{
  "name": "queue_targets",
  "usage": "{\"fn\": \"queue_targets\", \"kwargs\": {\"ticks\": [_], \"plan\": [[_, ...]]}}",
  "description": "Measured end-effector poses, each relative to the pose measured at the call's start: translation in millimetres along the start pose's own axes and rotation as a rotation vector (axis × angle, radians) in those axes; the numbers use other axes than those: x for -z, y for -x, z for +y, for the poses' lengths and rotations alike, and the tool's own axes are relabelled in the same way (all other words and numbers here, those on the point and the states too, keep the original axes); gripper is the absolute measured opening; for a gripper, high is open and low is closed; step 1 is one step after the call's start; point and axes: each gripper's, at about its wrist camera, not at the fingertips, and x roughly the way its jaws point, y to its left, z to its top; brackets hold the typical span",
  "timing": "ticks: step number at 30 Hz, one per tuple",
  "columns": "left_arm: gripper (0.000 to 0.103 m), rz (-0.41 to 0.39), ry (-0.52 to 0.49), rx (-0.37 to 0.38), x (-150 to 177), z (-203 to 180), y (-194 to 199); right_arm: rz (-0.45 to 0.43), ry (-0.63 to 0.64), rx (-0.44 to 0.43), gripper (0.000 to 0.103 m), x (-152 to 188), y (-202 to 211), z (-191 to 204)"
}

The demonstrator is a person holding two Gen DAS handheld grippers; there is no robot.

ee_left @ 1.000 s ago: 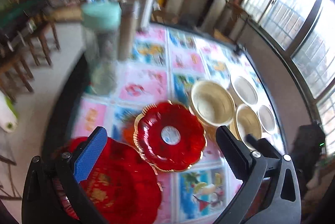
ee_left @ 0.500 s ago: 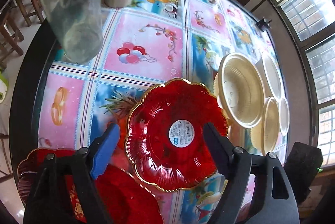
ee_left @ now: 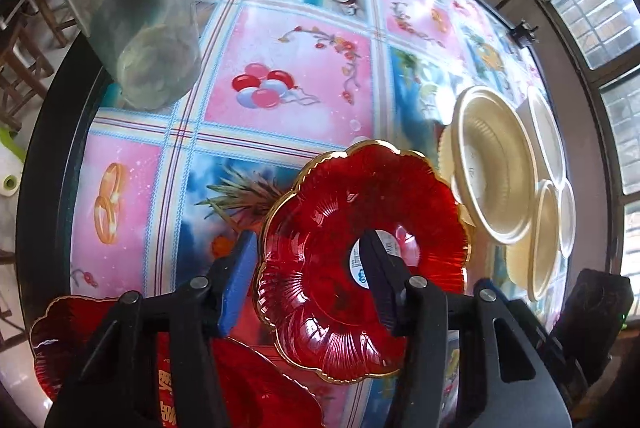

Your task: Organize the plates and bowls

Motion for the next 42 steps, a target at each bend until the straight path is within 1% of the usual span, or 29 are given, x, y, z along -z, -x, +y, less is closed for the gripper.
{"fn": "queue_targets", "kwargs": {"ticks": [5,7,9,10,12,13,14,15,16,17,18,19,20,21,23,28,31,35,38,42], "plan": [[0.051,0.016,-0.01,-0.015,0.0,-2.9,-9.2,0.039,-0.045,0.047,0.057,-0.7,-8.3,-11.0],[0.051,0.016,-0.014,-0.019,0.5,-4.3,-12.4,0.053,-0.055,0.04,0.057,-1.4,-11.7,-13.3],[0.051,0.02,-0.015,-0.016,1.0,-5.3,-14.4,0.072,-0.063,0.028,0.053,-1.0,-16.0,-13.9],[0.051,0.021,-0.016,-0.013,2.3,-6.1,-15.0,0.08,-0.066,0.027,0.049,0.1,-17.5,-15.0],[0.051,0.016,-0.024,-0.015,4.7,-7.6,-14.9,0.084,-0.071,0.06,0.03,0.7,-19.9,-17.8],[0.051,0.011,-0.03,-0.022,5.7,-9.1,-14.7,0.084,-0.078,0.073,0.025,0.9,-20.6,-19.4],[0.051,0.007,-0.03,-0.027,6.4,-9.2,-14.6,0.083,-0.09,0.079,0.018,0.6,-20.7,-22.3],[0.045,0.001,-0.027,-0.033,6.9,-8.6,-14.4,0.08,-0.101,0.081,0.013,0.1,-20.2,-25.3],[0.041,-0.006,-0.022,-0.045,7.3,-8.0,-14.0,0.078,-0.104,0.088,0.011,-0.9,-20.2,-26.2],[0.033,-0.015,-0.016,-0.058,7.3,-6.6,-13.7,0.076,-0.098,0.099,0.008,-1.0,-20.2,-26.1],[0.027,-0.019,-0.012,-0.063,7.1,-5.8,-13.7,0.072,-0.093,0.102,0.008,-0.8,-20.2,-25.3],[0.023,-0.023,-0.01,-0.075,7.2,-5.0,-13.4,0.07,-0.09,0.105,0.008,-0.4,-19.9,-24.8],[0.015,-0.026,-0.009,-0.094,7.9,-3.4,-12.9,0.067,-0.088,0.108,0.008,-0.4,-19.9,-24.5],[0.011,-0.028,-0.009,-0.108,8.2,-3.2,-12.1,0.066,-0.088,0.11,0.008,-0.6,-19.9,-24.4],[0.007,-0.04,-0.015,-0.128,9.5,-3.5,-10.0,0.069,-0.091,0.107,0.008,-0.4,-20.4,-25.0],[0.007,-0.07,-0.026,-0.168,13.3,-7.2,-3.6,0.077,-0.092,0.097,0.008,-0.7,-22.7,-24.7],[0.007,-0.085,-0.006,-0.154,14.5,-6.5,2.9,0.071,-0.094,0.072,0.008,-0.9,-20.3,-23.4],[0.007,-0.116,0.009,-0.134,18.6,-4.2,21.5,0.083,-0.094,0.033,0.008,2.2,-18.6,-21.9],[0.007,-0.144,0.006,-0.128,23.4,-4.5,37.9,0.087,-0.084,-0.004,0.008,4.4,-16.2,-17.2],[0.007,-0.176,0.0,-0.123,31.7,-3.7,55.4,0.067,-0.048,-0.042,0.008,5.8,-9.7,-7.4]]}}
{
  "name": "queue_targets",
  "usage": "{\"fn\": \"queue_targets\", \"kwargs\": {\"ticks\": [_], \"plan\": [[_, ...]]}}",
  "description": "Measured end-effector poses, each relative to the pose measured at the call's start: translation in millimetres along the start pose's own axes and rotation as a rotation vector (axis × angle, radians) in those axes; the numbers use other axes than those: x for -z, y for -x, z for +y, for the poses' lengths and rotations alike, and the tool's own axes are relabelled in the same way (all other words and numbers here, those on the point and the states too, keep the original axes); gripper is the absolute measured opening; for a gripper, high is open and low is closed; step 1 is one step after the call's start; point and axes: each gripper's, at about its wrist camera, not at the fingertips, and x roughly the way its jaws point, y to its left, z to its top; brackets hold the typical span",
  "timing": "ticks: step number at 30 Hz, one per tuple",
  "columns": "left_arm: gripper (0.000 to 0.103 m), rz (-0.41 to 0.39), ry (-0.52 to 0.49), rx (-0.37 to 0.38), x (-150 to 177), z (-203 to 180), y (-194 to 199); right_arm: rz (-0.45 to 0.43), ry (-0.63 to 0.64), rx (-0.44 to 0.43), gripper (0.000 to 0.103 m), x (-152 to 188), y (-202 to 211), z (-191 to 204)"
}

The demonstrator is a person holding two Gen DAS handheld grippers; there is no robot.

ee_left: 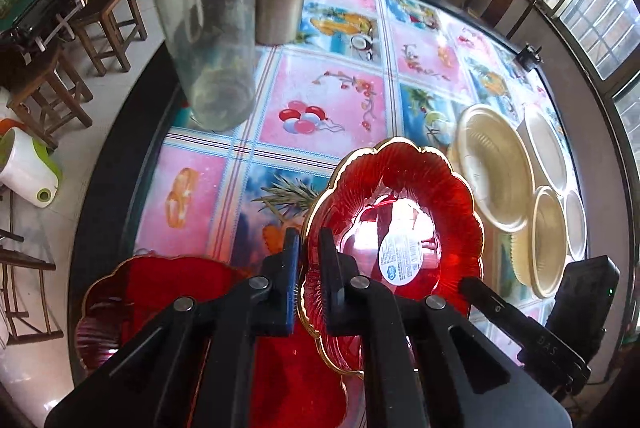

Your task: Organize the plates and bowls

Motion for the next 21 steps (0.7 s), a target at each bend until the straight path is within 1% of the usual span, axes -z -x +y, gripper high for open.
{"fn": "queue_targets", "kwargs": {"ticks": [3,6,9,13,15,18,21], "plan": [[0.007,-0.033,0.003,0.004,6.1,2.7,15.4,-0.006,0.03,-0.032,0.008,3.8,4.7,8.4],[0.007,-0.073,-0.003,0.0,18.1,7.9,33.7,-0.015,0.09,-0.053,0.008,10.5,8.4,22.1],[0.007,-0.105,0.01,-0.004,34.5,21.5,51.0,0.0,0.153,-0.091,0.008,20.6,8.1,38.1],[0.007,-0.14,0.068,-0.004,66.1,54.3,71.5,0.034,0.265,-0.111,0.008,44.3,-1.8,67.2],[0.007,-0.164,0.099,-0.035,87.3,73.0,79.1,0.062,0.331,-0.105,0.008,61.1,-11.6,83.1],[0.008,-0.181,0.134,-0.079,111.6,89.5,82.1,0.089,0.406,-0.091,0.008,82.4,-25.2,100.9],[0.009,-0.19,0.165,-0.106,132.5,103.0,80.4,0.103,0.452,-0.069,0.008,96.5,-36.6,109.0]]}}
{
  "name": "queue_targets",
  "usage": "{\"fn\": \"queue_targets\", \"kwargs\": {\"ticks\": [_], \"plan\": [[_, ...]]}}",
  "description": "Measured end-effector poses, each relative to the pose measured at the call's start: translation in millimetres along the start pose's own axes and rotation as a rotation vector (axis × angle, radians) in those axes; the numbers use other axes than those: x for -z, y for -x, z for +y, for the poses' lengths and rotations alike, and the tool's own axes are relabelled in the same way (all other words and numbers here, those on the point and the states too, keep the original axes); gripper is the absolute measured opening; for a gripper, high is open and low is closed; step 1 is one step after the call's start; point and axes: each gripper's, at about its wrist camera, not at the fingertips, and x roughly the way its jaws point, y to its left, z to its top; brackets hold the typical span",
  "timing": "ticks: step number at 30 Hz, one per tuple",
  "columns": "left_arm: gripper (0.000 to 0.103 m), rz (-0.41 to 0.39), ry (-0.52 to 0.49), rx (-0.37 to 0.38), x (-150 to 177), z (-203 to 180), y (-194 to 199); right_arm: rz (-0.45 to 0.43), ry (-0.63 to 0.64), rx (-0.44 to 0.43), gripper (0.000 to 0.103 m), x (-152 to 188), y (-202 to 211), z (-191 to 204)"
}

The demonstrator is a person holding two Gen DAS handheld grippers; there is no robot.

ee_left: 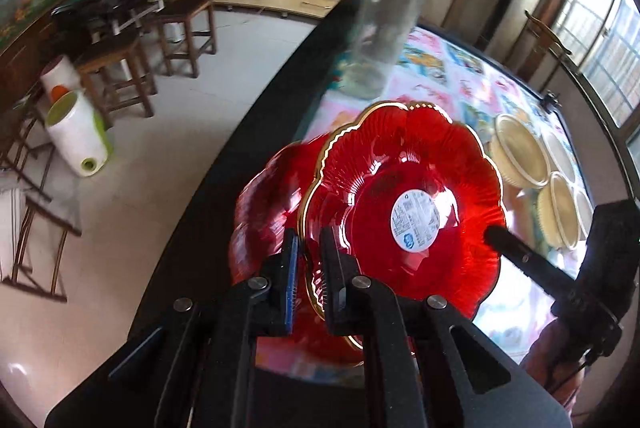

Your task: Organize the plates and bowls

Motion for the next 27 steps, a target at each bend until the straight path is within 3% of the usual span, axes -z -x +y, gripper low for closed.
{"fn": "queue_targets", "kwargs": {"ticks": [8,15,25,27], "plan": [[0.009,-0.038,0.043,-0.035,18.9,12.1,-12.8,0.01,0.107,0.11,0.008,16.1,-16.6,15.1],[0.009,-0.055,0.048,-0.049,31.1,12.4,-14.8,0.029,0.12,0.146,0.008,17.9,-21.1,7.0],[0.01,-0.092,0.007,-0.171,36.3,-0.7,-23.9,0.014,0.179,0.204,0.013,17.7,-24.7,12.0],[0.01,-0.119,-0.008,-0.209,39.1,-3.3,-22.8,0.003,0.179,0.209,0.019,17.6,-22.7,11.5]]}}
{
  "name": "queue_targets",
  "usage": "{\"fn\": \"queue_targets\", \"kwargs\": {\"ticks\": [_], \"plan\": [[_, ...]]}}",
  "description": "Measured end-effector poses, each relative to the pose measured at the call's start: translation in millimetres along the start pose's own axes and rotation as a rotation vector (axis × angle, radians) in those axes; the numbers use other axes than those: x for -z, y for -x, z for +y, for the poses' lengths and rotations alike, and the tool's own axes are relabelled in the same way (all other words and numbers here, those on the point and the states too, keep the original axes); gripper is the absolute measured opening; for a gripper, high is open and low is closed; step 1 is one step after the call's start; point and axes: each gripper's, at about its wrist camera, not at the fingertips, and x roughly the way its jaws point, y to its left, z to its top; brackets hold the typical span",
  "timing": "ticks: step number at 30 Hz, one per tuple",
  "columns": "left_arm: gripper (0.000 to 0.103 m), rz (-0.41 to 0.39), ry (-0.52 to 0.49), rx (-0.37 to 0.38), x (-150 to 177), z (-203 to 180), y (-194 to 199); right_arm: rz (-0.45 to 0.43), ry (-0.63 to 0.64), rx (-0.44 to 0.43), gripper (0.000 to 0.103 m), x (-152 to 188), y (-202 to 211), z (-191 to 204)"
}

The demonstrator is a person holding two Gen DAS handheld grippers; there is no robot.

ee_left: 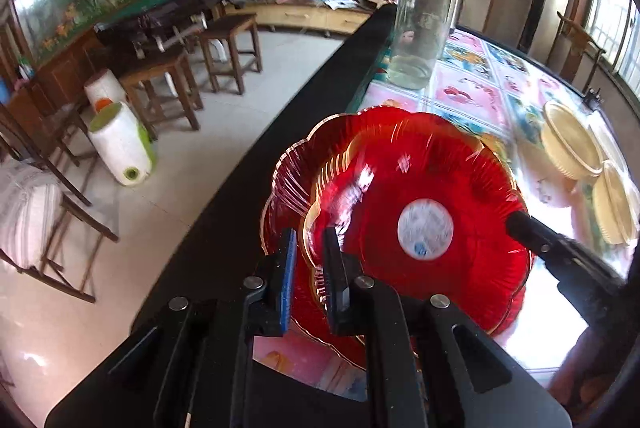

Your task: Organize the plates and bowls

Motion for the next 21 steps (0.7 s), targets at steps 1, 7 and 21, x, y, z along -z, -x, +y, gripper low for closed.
{"fn": "queue_targets", "kwargs": {"ticks": [1,7,21], "plan": [[0.01,-0.02,-0.007,-0.031,1.3,-1.5,1.8,-0.003,-0.006,-0.006,0.02,-0.4,1.6,-1.0],[0.016,-0.145,0.021,-0.122,9.6,1.1,19.9,-0.06,-0.049,-0.028,0.04,-3.0,13.7,-11.8],[0.08,-0.357,-0.104,-0.026,40.8,-54.8,63.4,-0.11,-0.112,-0.039,0.059,-6.1,33.4,-26.9]]}}
